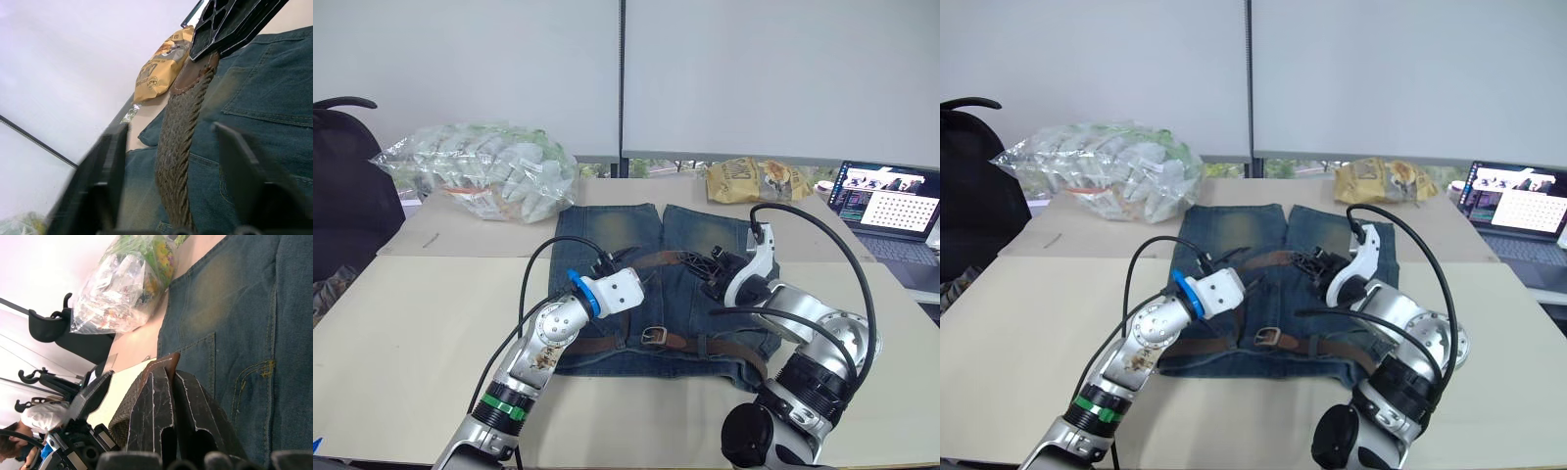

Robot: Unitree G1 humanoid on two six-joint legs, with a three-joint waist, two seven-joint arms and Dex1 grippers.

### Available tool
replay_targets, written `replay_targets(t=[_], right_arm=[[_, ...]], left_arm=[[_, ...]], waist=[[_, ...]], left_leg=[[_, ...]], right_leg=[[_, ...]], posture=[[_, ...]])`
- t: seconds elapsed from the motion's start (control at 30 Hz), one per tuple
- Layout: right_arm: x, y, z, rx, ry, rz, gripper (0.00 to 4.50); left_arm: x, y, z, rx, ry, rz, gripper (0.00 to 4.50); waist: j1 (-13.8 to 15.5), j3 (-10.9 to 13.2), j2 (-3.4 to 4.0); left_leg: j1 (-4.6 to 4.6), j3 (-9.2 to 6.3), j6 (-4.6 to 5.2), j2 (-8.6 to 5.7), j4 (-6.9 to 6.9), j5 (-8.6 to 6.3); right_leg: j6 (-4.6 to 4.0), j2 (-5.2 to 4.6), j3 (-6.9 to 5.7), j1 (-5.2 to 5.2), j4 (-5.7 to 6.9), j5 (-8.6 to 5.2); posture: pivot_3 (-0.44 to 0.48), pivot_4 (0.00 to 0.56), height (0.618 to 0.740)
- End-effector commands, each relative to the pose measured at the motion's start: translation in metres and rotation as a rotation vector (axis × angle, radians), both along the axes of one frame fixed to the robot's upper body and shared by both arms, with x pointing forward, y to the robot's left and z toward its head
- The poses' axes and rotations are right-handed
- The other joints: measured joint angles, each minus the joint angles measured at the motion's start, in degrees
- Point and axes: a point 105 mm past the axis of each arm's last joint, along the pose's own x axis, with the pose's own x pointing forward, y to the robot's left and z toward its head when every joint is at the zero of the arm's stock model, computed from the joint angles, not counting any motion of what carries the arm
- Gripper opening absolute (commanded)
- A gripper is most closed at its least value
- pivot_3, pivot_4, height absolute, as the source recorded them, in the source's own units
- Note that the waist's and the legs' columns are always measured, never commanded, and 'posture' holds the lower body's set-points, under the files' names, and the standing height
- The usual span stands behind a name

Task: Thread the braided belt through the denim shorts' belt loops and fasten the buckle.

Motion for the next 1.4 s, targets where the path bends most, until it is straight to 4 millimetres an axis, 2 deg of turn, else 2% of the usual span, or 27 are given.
replay_targets(t=[0.03,0.13,0.17,0.27,0.33,0.37,0.43,0.5,0.6,0.67,0.83,0.97,1.07,1.2,1.4], right_arm=[[-0.006,0.011,0.015,0.014,-0.077,0.036,0.0],[-0.007,0.013,0.014,0.013,-0.077,0.042,0.0],[-0.008,0.014,0.014,0.011,-0.076,0.044,0.0],[-0.01,0.016,0.013,-0.003,-0.083,0.058,0.0],[-0.016,0.02,0.019,-0.033,-0.152,0.107,0.0],[-0.02,0.021,0.021,-0.078,-0.192,0.133,0.77],[-0.025,0.02,0.019,-0.199,-0.261,0.144,1.32],[-0.026,0.018,0.015,-0.306,-0.318,0.141,2.16],[-0.037,0.02,-0.01,-0.7,-0.51,0.241,3.12],[-0.045,0.025,-0.025,-0.828,-0.587,0.331,3.12],[-0.044,0.031,-0.051,-1.01,-0.657,0.396,3.12],[-0.041,0.027,-0.064,-1.073,-0.635,0.41,3.12],[-0.038,0.015,-0.08,-1.164,-0.577,0.422,3.12],[-0.041,0.01,-0.087,-1.166,-0.535,0.448,3.12],[-0.05,0.015,-0.086,-1.11,-0.537,0.486,3.12]], left_arm=[[-0.002,-0.004,0.012,0.008,-0.062,-0.018,1.32],[-0.001,-0.005,0.01,0.019,-0.063,-0.023,0.25],[-0.001,-0.005,0.01,0.023,-0.063,-0.024,0.02],[-0.001,-0.004,0.009,0.025,-0.065,-0.026,0.02],[0.0,0.0,0.007,0.022,-0.059,-0.027,0.02],[0.001,0.003,0.006,0.02,-0.049,-0.027,0.0],[0.004,0.011,0.004,0.013,-0.034,-0.016,0.0],[0.006,0.019,0.004,0.007,-0.027,-0.003,0.0],[0.011,0.044,0.009,-0.047,0.022,-0.019,0.0],[0.013,0.054,0.009,-0.036,0.029,-0.026,0.0],[0.022,0.074,0.008,-0.002,0.03,0.008,0.0],[0.02,0.073,0.005,0.017,0.038,-0.022,0.0],[0.015,0.067,0.001,0.019,0.047,-0.055,0.0],[0.014,0.066,0.0,0.016,0.048,-0.057,0.0],[0.015,0.067,-0.001,0.016,0.054,-0.052,0.0]], waist=[[-0.01,0.0,0.0],[-0.01,0.0,0.0],[-0.01,0.0,0.0],[0.0,0.0,0.0],[-0.01,0.0,0.0],[-0.04,0.0,0.0],[-0.14,0.01,0.01],[-0.11,0.01,0.01],[0.02,0.02,0.01],[-0.24,0.02,0.01],[-0.77,0.03,-0.01],[-0.36,0.03,-0.02],[0.23,0.03,-0.02],[0.39,0.03,-0.03],[0.19,0.03,-0.03]], left_leg=[[0.0,0.0,0.0,0.0,0.0,0.0],[0.0,0.0,0.0,0.0,0.0,0.0],[0.0,0.0,0.0,0.0,0.0,0.0],[0.0,0.0,0.0,0.0,0.0,0.0],[0.0,0.0,0.0,0.0,0.0,0.0],[0.0,0.0,0.0,0.01,-0.02,0.0],[0.0,0.01,0.0,-0.01,-0.02,0.0],[-0.01,0.02,0.0,-0.02,-0.02,0.0],[-0.01,0.02,0.0,-0.02,-0.01,0.0],[0.0,0.02,0.0,0.0,-0.03,0.0],[0.04,0.04,-0.04,0.01,-0.01,0.03],[0.01,0.04,-0.05,-0.01,0.03,0.04],[-0.01,0.04,-0.05,-0.01,0.02,0.04],[0.01,0.03,-0.05,-0.01,0.03,0.04],[0.05,0.03,-0.04,0.01,0.03,0.04]], right_leg=[[0.0,0.0,0.0,0.0,0.0,0.0],[0.0,0.0,0.0,0.0,0.0,0.0],[0.0,0.0,0.0,0.0,0.0,0.0],[0.0,0.0,0.0,0.0,0.0,0.0],[0.0,0.0,0.0,0.0,-0.01,0.0],[0.01,0.0,0.0,0.01,-0.02,0.0],[0.02,0.0,0.01,-0.01,-0.02,-0.01],[0.03,-0.02,0.0,0.0,-0.05,-0.02],[0.22,-0.03,-0.01,0.01,-0.09,-0.13],[0.51,-0.01,-0.02,0.01,-0.13,-0.31],[0.51,0.01,0.0,0.01,-0.08,-0.28],[0.5,-0.02,0.02,0.03,-0.11,-0.27],[0.39,-0.01,0.01,0.01,-0.11,-0.21],[0.33,-0.01,0.01,0.05,-0.11,-0.17],[0.35,0.01,0.01,0.07,-0.09,-0.18]], posture=[[0.0,0.15,0.74],[0.0,0.15,0.74],[0.0,0.15,0.74],[0.0,0.15,0.74],[0.0,0.15,0.74],[0.0,0.15,0.74],[0.0,0.15,0.74],[0.0,0.15,0.74],[0.0,0.15,0.74],[0.0,0.15,0.74],[0.0,0.15,0.74],[0.0,0.15,0.74],[0.0,0.15,0.74],[0.0,0.15,0.74],[0.0,0.15,0.74]])
